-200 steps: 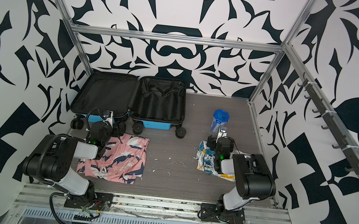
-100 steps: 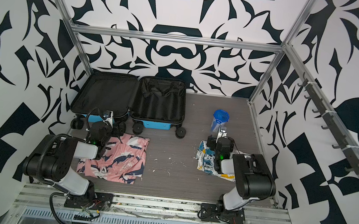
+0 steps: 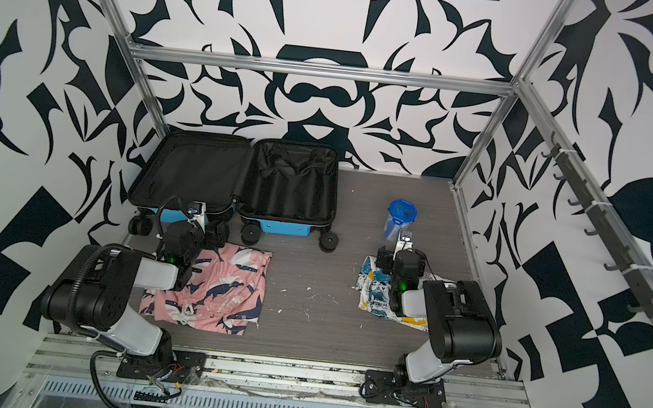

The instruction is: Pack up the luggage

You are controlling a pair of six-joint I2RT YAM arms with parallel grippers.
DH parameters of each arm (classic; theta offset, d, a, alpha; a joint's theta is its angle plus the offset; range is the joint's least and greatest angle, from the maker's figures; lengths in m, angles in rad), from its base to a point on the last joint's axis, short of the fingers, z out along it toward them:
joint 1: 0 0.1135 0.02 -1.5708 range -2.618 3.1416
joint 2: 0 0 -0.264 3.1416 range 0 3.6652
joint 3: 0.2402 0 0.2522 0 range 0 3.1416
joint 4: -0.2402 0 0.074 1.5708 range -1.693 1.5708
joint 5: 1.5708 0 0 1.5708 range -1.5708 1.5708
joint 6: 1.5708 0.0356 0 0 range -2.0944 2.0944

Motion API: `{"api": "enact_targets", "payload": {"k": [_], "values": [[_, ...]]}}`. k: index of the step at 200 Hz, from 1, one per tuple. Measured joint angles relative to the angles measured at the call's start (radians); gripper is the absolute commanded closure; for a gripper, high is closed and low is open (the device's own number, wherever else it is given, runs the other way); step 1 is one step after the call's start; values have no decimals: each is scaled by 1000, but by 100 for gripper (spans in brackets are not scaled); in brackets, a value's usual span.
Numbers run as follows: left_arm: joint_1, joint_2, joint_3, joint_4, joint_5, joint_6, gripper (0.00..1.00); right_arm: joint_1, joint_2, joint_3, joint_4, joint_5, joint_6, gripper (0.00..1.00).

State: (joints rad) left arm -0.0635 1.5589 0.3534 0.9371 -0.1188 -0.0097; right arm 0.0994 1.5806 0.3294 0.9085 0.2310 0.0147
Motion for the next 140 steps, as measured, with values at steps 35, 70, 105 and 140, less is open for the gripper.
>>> {"api": "enact_targets", "payload": {"k": [35,70,105,140], "values": [[0,0,0,0,0,0,1,0,0,0,0,0,0,0],[-1,-97,0,-90,-3,-1,1,0,-105,13,-122,9,2,0],[-16,-332,40,-274,-59,-35,1,0,-234,31,-195,19,15,0],[-20,-559,175,-547,-100,-170,1,0,-432,29,-354,27,75,0]]}}
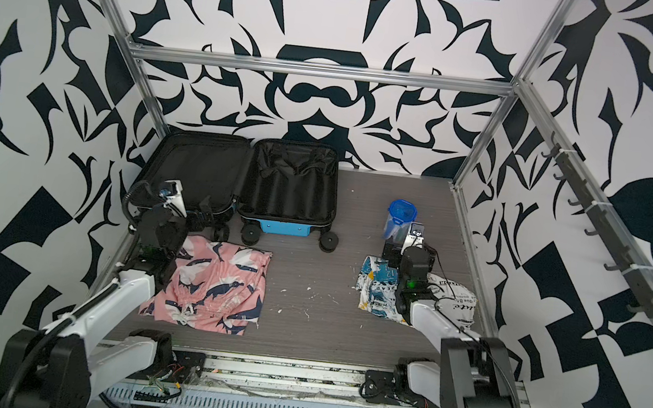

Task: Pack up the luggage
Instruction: 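Lower both grippers onto the pink shark-print garment from either side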

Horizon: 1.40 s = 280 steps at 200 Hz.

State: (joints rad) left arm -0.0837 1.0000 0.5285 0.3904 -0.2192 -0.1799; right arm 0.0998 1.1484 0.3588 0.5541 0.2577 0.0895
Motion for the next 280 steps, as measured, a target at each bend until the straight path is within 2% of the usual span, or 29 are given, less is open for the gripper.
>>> {"api": "enact_targets", "payload": {"k": [21,39,54,70,81,92,104,116,143,156,161,186,204,231,278,280], "values": [[0,-97,55,-135,-19,-93,1,0,-153,34,-184,37,128,0],[13,-171,79,-294,-28,-240,1,0,-259,94,-342,66,259,1],[58,-190,100,-409,50,-333,1,-2,-316,145,-454,45,349,15],[84,-178,124,-508,164,-395,1,-5,-345,190,-537,-53,419,40],[79,-165,136,-576,246,-422,1,-4,-343,210,-563,-155,466,48],[56,-152,144,-646,310,-439,1,3,-323,219,-573,-252,504,51],[13,-144,145,-716,343,-450,1,33,-285,224,-584,-329,553,50],[-76,-137,144,-778,345,-461,1,114,-231,230,-607,-364,583,45],[-381,-79,150,-871,257,-499,1,410,-109,251,-649,-358,614,32],[-520,6,176,-927,190,-517,2,526,-54,269,-650,-348,623,28],[-564,55,192,-948,164,-526,2,563,-32,277,-648,-344,629,24],[-713,292,285,-1037,42,-549,2,637,42,296,-640,-316,656,21],[-781,428,343,-1085,-30,-566,1,642,50,296,-649,-294,673,20],[-834,508,361,-1112,-80,-589,1,642,2,296,-678,-252,677,19],[-839,557,301,-1084,-88,-618,14,642,-132,294,-753,-187,675,19],[-839,556,301,-1084,-86,-620,17,642,-135,294,-755,-185,676,19]]}}
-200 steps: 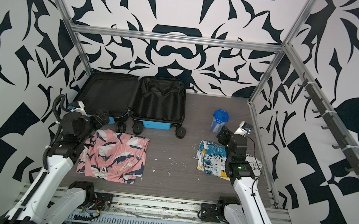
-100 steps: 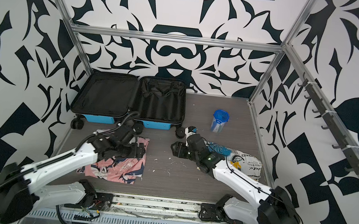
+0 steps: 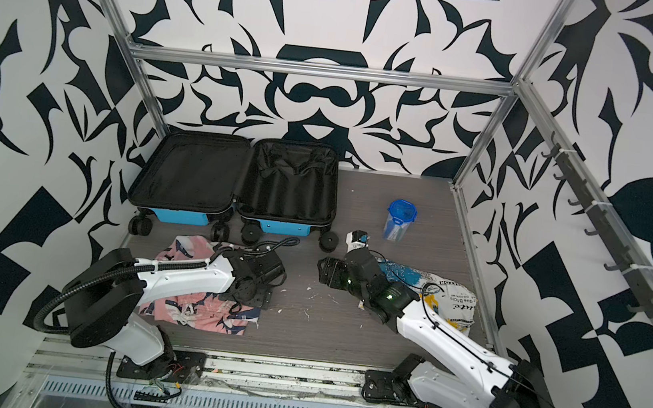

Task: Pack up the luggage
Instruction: 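Lower both grippers onto the pink shark-print garment from either side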

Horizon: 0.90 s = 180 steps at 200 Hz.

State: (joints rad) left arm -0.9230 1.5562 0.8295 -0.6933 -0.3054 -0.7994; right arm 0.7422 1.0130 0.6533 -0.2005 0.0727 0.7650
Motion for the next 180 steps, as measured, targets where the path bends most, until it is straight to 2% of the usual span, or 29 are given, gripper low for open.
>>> {"api": "enact_targets", "payload": {"k": [29,43,61,93,121,137,150,158,172,180], "values": [[0,-5,-19,51,26,1,33,0,-26,-1,-35,31,2,22],[0,-6,-26,74,47,6,50,0,-24,-1,-51,43,7,24],[-5,-5,-31,98,48,21,64,0,-23,-1,-70,56,15,24],[-43,21,0,119,45,64,79,-4,-17,-1,-98,77,23,24],[-101,97,91,162,93,100,82,-20,-17,-1,-126,82,24,20],[-131,142,150,187,129,109,82,-48,-18,0,-149,77,23,19],[-155,169,194,204,151,117,77,-84,-18,0,-165,69,18,17],[-169,177,218,209,161,121,66,-113,-19,0,-177,57,15,16],[-194,179,258,222,173,125,33,-175,-22,0,-197,22,5,14],[-208,179,282,230,175,131,22,-214,-23,0,-205,0,-5,13]]}}
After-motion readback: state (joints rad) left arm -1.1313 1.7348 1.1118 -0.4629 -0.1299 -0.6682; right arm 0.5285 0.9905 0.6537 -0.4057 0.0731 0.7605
